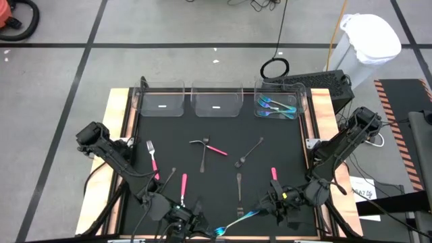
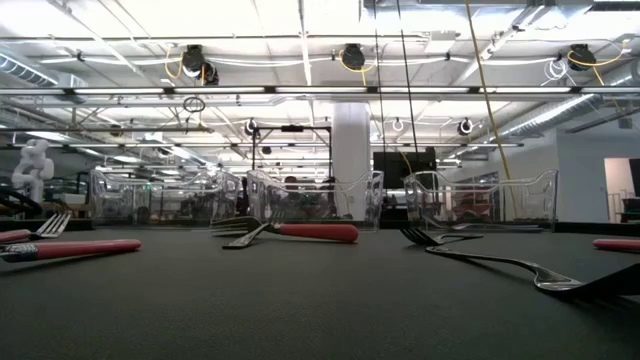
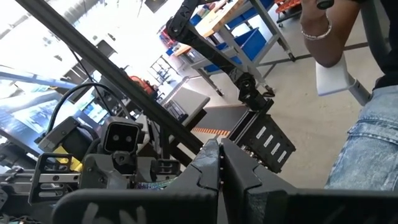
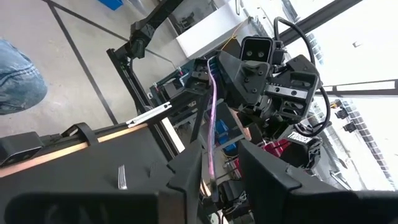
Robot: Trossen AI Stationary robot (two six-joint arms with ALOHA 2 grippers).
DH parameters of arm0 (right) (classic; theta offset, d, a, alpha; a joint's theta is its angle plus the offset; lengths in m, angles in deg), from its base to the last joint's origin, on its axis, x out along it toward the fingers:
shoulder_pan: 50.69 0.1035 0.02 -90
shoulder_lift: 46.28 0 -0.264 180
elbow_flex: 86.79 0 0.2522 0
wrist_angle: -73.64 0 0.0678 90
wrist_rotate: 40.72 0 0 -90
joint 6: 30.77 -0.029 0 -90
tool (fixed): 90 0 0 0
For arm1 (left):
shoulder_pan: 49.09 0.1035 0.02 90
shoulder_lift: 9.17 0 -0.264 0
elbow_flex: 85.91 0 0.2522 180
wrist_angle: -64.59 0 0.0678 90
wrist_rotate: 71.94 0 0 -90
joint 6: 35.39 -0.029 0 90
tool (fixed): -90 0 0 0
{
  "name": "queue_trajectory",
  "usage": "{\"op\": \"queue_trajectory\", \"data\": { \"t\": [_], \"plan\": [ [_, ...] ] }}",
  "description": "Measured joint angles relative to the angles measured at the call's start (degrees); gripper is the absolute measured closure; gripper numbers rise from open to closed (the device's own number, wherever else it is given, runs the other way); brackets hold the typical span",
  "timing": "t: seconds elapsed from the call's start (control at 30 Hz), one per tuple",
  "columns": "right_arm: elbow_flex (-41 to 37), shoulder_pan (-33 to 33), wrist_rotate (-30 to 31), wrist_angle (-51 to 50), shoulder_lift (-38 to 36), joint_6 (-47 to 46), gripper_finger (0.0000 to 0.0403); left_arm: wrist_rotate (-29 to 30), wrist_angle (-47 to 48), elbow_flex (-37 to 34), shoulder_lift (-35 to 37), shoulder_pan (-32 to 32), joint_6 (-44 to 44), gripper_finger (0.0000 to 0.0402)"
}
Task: Sort silverware by color (type)
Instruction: Put the blue fork into the right transparent bin
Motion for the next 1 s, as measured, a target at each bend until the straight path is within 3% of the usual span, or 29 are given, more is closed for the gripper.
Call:
{"op": "queue_trajectory", "data": {
  "t": [0.5,0.8,1.0],
  "plan": [
    [0.00,0.00,0.04,-1.62,0.00,0.04,0.0393,0.04,0.00,0.00,0.00,-0.02,0.19,0.0401],
    [-0.03,0.00,0.07,-2.03,0.00,0.04,0.0393,0.04,1.28,0.00,0.00,0.17,0.17,0.0399],
    [-0.09,0.00,0.33,-1.90,0.00,-0.09,0.0398,3.76,2.71,0.00,0.00,0.76,0.02,0.0360]
  ]
}}
